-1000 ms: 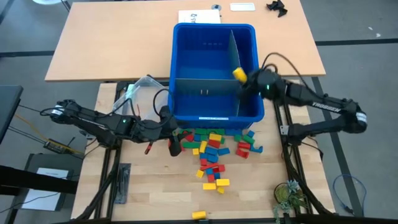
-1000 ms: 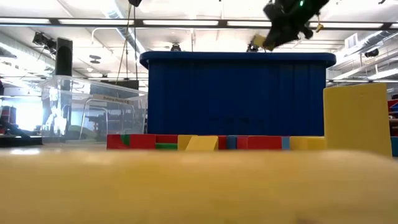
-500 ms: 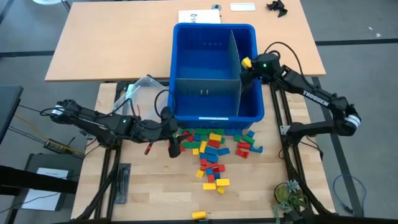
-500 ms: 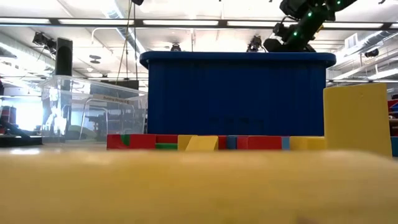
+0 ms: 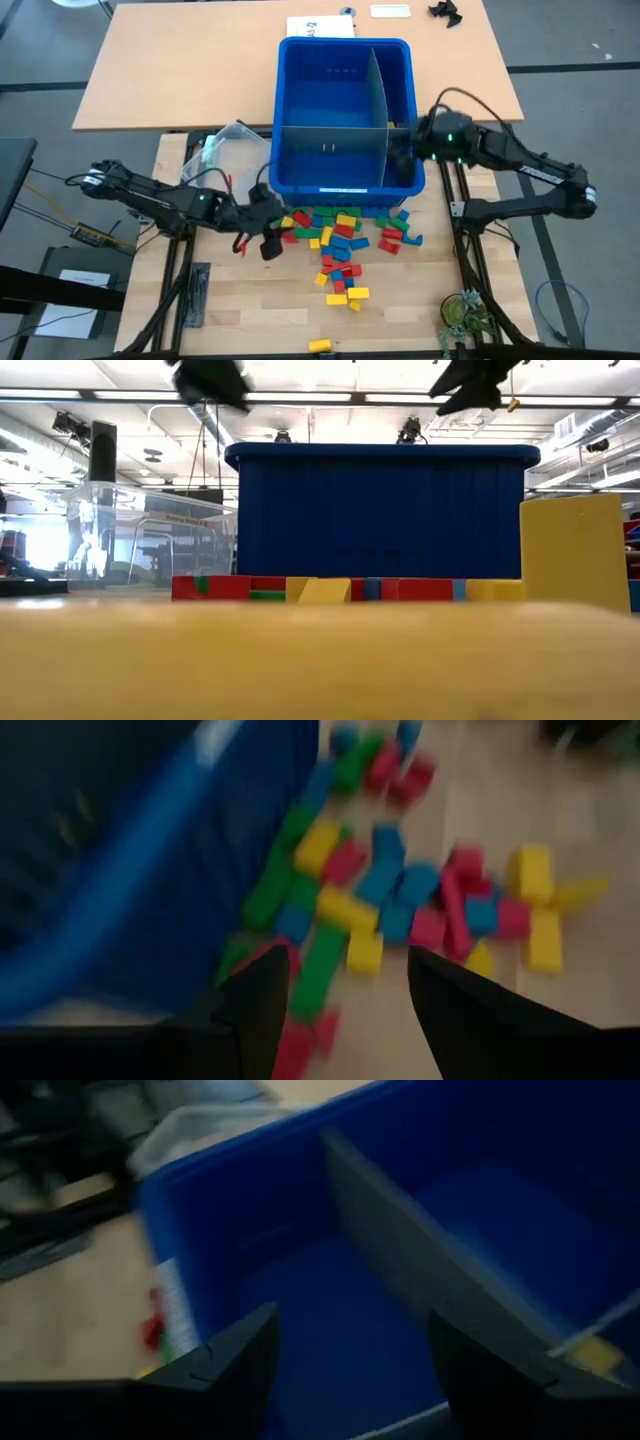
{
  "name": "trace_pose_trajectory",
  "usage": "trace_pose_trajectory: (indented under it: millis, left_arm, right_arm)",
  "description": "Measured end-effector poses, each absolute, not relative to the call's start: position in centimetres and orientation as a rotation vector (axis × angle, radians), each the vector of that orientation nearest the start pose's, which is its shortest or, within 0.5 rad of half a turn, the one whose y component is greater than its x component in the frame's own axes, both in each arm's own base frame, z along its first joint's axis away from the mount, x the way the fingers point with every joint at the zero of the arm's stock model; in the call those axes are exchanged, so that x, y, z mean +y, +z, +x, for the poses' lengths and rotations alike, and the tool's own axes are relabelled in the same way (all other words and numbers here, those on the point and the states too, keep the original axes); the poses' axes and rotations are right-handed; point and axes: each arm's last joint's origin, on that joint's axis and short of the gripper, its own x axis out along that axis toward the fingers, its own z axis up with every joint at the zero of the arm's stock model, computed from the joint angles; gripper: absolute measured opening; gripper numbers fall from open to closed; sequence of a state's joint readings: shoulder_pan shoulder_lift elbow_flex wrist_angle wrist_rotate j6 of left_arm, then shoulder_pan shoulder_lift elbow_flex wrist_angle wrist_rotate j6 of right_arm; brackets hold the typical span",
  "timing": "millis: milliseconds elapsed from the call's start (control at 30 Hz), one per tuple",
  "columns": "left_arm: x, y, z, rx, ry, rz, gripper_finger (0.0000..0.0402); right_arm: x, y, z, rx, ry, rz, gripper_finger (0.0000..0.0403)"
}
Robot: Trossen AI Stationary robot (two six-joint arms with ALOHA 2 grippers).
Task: Sort blocks
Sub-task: Put the yellow block into the blue bin
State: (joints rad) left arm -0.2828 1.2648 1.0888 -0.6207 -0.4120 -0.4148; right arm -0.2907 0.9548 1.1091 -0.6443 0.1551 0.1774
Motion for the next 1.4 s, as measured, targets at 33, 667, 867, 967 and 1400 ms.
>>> trace_pose_trajectory:
  millis: [33,667,867,967,1400]
  left_arm:
    - [-6.1,29.8,24.9,0.735,0.288,-0.154,0.0214]
    - [-2.9,18.6,28.1,0.986,0.571,-0.311,0.0214]
    - [-1.3,17.6,29.7,0.976,0.555,-0.415,0.0214]
    - [-0.8,16.8,30.0,1.01,0.558,-0.429,0.0214]
    - [-0.7,15.6,30.2,1.054,0.598,-0.453,0.0214]
  right_arm:
    - [-5.0,36.9,17.9,0.466,-0.462,0.205,0.0249]
    - [0.4,30.3,22.0,0.629,-0.508,0.037,0.0223]
    - [0.4,29.8,22.0,0.63,-0.514,0.053,0.0217]
    - [0.4,29.6,22.0,0.628,-0.517,0.062,0.0217]
    - [1.3,28.8,22.2,0.596,-0.483,0.078,0.0213]
